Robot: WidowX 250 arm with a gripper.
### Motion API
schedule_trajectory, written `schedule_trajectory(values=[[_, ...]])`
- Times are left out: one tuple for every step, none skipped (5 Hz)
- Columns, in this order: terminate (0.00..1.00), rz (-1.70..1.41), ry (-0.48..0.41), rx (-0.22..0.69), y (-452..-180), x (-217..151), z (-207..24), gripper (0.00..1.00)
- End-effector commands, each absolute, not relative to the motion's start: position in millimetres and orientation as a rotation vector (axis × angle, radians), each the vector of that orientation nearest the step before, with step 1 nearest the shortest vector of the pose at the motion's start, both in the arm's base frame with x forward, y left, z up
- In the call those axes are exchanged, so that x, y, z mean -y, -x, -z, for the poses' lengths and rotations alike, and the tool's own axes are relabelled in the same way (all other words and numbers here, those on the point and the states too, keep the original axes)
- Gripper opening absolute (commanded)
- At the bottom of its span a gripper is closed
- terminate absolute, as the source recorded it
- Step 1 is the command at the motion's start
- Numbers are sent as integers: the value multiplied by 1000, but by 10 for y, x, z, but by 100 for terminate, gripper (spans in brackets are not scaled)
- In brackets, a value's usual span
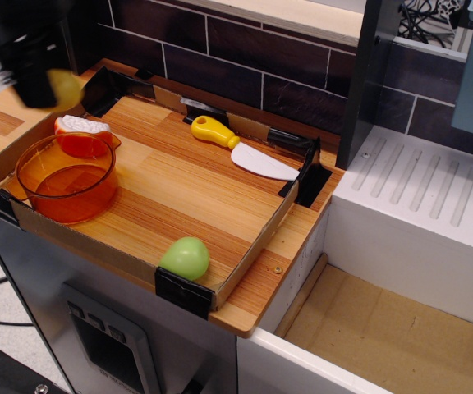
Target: Put potato in pot
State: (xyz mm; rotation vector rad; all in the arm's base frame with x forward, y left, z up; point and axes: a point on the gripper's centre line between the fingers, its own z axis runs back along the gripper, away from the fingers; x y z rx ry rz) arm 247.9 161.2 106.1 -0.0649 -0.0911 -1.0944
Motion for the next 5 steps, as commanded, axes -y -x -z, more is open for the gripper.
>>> schedule_trajectory(values=[[0, 1121, 39, 29, -2274, -1740, -1021, 0], [0, 1109, 38, -16, -2327, -1744, -912, 100], [0, 1109, 21, -5, -2356, -1744, -895, 100], [0, 1108, 44, 14, -2336, -1740, -946, 100], [0, 1116, 8, -6, -2386, -1701, -1149, 100]])
